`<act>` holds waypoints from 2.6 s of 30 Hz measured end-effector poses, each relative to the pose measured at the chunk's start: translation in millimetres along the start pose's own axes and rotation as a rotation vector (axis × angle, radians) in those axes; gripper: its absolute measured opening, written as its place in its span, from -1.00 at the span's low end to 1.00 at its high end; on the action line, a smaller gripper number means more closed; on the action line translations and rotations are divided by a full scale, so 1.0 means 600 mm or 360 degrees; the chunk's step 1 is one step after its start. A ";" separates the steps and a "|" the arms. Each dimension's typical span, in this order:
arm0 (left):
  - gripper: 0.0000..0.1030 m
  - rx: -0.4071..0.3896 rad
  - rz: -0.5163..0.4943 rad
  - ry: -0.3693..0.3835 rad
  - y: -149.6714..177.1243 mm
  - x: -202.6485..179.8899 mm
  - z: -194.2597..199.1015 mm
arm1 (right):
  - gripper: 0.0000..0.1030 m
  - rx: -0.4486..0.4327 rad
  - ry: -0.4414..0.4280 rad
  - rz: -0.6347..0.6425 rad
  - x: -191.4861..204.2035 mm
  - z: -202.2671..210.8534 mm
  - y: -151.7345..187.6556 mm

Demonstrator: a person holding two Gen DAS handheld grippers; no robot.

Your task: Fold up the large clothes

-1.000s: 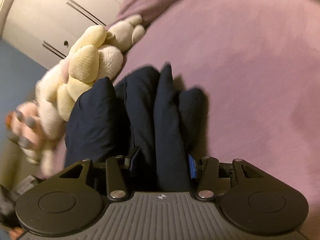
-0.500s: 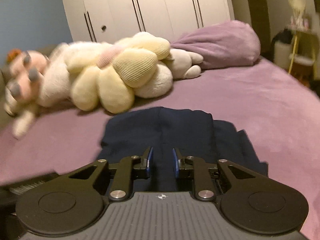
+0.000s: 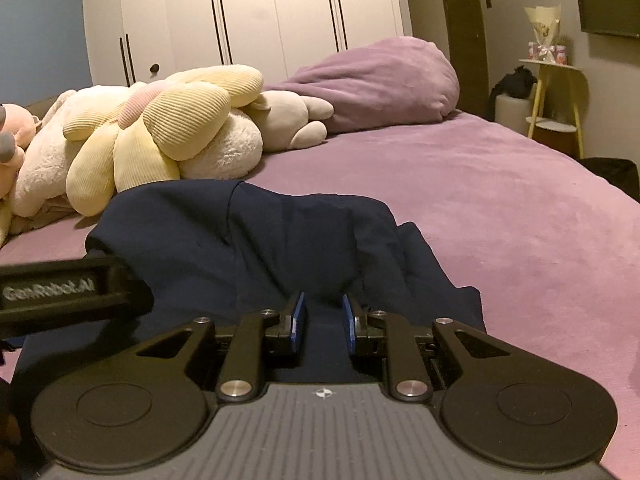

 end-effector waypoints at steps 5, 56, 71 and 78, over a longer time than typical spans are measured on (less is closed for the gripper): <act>1.00 -0.0026 0.0015 -0.0017 0.005 0.003 -0.011 | -0.63 -0.0036 -0.0031 -0.0014 -0.003 -0.002 0.008; 1.00 0.0299 -0.0404 -0.0087 0.161 0.119 0.344 | 0.85 0.0743 0.0205 0.0100 0.035 0.382 0.154; 1.00 0.0256 -0.0431 -0.0129 0.143 0.119 0.356 | 0.98 0.0634 0.0195 0.0063 0.078 0.377 0.075; 1.00 0.0275 -0.0428 -0.0123 0.143 0.119 0.353 | 0.98 0.0632 0.0214 0.0123 0.086 0.376 0.076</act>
Point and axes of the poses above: each gripper's, at about its wrist camera, not at the fingertips, and z roughly against the way its jaws point, x to its left, y to its underside, the point moved 9 cm from there along -z, roughly the way its jaws point, and after that the axes turned 8 degrees about -y, right-handed, at the moved point
